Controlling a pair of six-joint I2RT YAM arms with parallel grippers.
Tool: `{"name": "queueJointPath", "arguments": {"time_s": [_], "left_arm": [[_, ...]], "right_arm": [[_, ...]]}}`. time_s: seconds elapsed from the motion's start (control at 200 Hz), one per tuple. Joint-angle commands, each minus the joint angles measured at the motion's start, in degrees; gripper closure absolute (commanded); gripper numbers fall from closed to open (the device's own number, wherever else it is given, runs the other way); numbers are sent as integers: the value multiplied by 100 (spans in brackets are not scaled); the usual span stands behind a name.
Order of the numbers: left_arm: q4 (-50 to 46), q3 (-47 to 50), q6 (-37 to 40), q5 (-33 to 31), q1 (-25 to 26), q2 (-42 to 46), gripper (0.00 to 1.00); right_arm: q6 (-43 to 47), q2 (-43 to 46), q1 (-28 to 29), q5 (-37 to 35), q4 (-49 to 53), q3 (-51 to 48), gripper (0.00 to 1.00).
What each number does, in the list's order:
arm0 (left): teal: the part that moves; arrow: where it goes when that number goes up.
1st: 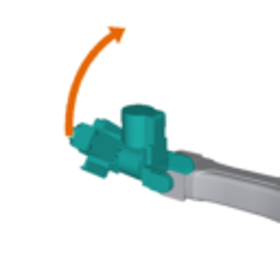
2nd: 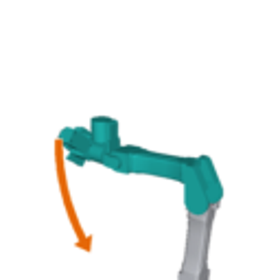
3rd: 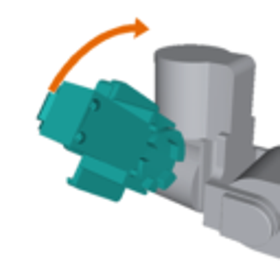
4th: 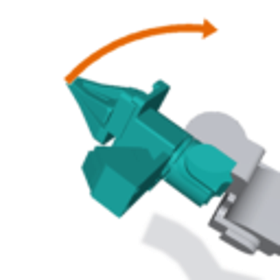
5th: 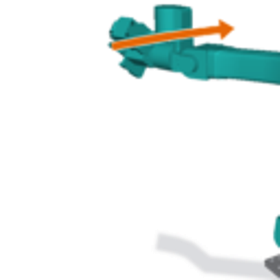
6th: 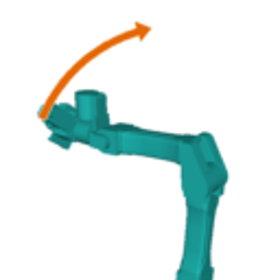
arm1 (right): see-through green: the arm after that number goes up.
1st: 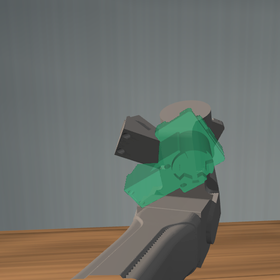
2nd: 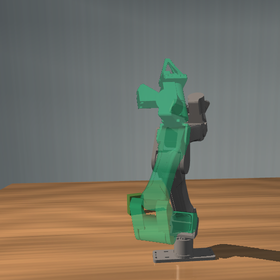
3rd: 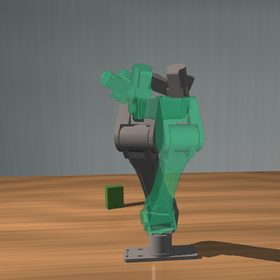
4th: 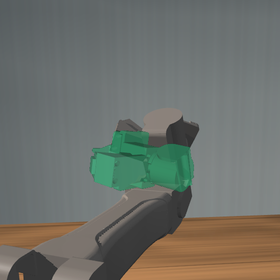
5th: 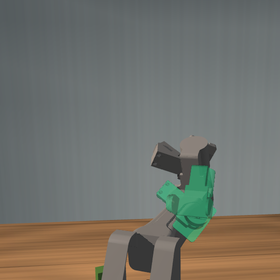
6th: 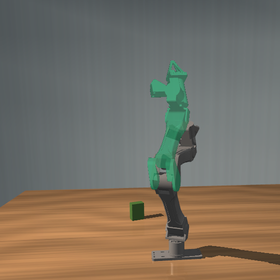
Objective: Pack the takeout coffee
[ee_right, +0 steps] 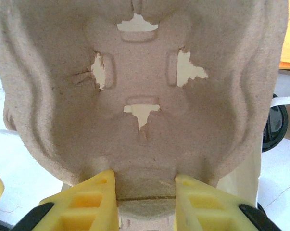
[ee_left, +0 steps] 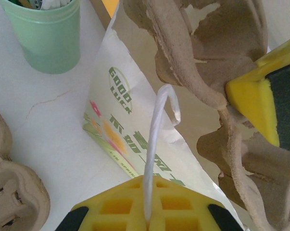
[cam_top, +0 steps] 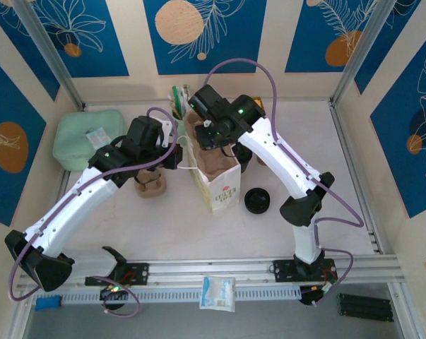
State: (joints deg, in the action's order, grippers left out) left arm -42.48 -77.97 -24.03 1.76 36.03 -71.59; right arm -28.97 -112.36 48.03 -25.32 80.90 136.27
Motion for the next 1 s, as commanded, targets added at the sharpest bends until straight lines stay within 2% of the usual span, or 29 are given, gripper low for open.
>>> {"name": "queueJointPath", "arguments": {"time_s": [0.0, 0.315, 0.995], "left_arm": [[29, 19, -114, -12, 67, 154, 98], [29, 11, -129, 26, 71, 170, 99], [20, 37, -153, -18, 65, 207, 99]], "right_arm": [[-84, -49, 22, 23, 185, -105, 73], [-161, -98, 7, 62, 67, -215, 73], [-358, -250, 39, 297, 492, -349, 73]]}}
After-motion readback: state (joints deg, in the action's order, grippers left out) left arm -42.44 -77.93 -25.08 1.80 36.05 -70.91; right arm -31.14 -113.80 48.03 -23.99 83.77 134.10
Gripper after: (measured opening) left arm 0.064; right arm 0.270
